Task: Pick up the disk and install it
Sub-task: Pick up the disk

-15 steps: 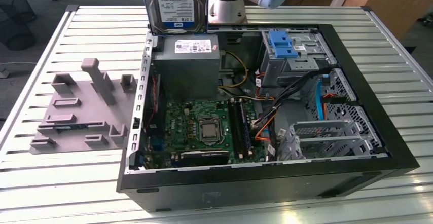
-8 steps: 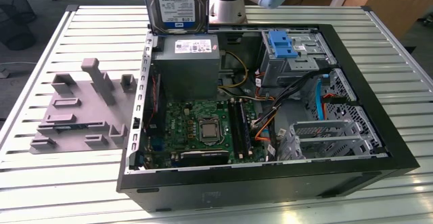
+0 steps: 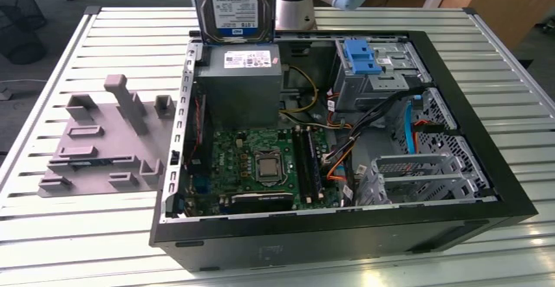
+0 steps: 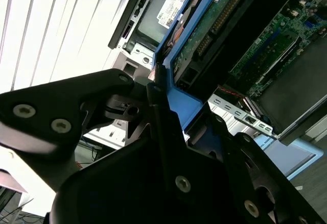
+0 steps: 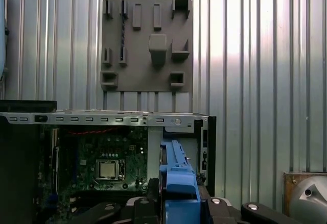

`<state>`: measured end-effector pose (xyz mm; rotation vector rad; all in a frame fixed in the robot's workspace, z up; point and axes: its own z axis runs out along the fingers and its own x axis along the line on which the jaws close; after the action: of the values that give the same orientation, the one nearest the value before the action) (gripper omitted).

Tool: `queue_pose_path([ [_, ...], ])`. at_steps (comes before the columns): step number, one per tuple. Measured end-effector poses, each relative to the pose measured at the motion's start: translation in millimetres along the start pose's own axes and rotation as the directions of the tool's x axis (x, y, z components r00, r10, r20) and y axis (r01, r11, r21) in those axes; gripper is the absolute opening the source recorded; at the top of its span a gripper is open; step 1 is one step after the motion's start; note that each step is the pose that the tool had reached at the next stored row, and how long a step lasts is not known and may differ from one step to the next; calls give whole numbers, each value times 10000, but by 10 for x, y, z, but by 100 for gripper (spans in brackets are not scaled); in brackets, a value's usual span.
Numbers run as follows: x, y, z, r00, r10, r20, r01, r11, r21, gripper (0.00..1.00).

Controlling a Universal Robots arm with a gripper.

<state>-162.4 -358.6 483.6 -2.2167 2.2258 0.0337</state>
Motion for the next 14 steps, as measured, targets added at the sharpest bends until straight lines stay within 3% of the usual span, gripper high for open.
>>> queue_pose_path([
  [8, 7, -5, 0, 10000, -1, 0, 1, 10000, -1, 36],
  [14, 118, -4, -1, 10000, 52, 3, -52, 10000, 2, 36],
])
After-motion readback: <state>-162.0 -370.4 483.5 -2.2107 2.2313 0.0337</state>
